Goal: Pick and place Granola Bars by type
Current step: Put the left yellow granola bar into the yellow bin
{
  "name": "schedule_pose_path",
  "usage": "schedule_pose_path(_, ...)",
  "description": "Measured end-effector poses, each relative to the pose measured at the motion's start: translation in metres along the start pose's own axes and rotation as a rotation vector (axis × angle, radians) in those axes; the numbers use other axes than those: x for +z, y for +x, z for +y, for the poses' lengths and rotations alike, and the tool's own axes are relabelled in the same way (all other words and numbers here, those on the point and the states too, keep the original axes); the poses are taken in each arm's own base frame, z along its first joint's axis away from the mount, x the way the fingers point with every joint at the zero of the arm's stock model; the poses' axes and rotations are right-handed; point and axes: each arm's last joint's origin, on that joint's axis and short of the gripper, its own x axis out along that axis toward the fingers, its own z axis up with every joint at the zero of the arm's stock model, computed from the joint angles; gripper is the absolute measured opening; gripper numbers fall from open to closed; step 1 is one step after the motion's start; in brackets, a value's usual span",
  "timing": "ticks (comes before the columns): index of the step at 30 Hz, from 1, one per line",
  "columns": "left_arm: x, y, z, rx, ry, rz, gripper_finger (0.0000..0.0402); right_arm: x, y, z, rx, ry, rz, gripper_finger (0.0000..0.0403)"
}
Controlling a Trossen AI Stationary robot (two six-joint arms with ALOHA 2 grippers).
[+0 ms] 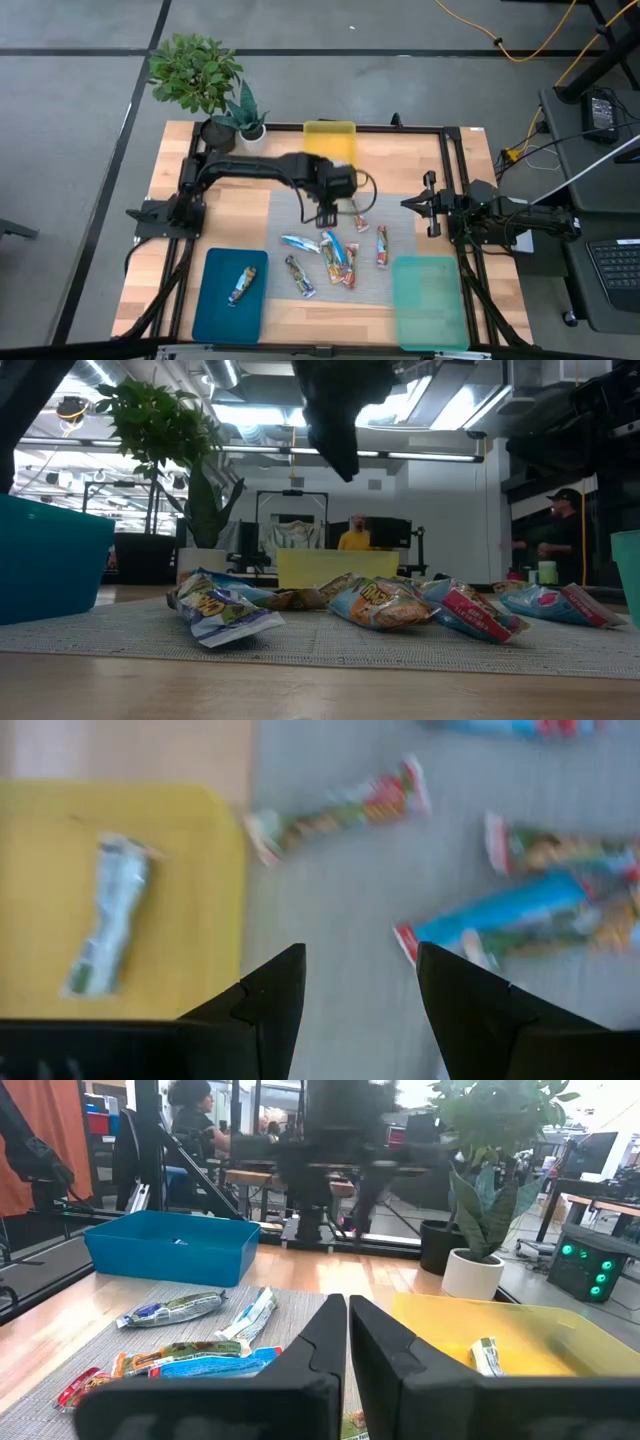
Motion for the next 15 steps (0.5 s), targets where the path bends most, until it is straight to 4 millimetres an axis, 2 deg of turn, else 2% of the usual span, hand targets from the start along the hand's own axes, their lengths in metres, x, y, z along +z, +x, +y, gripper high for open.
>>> schedule_pose_path(3,-0.011,0.006,-0.018,0.017,0.022,0.044,0.0184,0.000,0.000,0.000,0.000,0.000,0.000,0.0022)
schedule_pose_path(5,-0.022,0.003,-0.023,0.022,0.019,0.059,0.0184,0.000,0.000,0.000,0.000,0.000,0.000,0.0022)
schedule_pose_path(7,-0.033,-0.006,-0.024,0.024,-0.004,0.031,0.0184,0.000,0.000,0.000,0.000,0.000,0.000,0.0022)
schedule_pose_path(11,-0.067,-0.015,-0.031,0.016,-0.044,0.024,0.0184,0.000,0.000,0.000,0.000,0.000,0.000,0.0022)
schedule_pose_path(15,-0.104,-0.039,-0.040,-0.015,-0.076,-0.041,0.0184,0.000,0.000,0.000,0.000,0.000,0.000,0.0022)
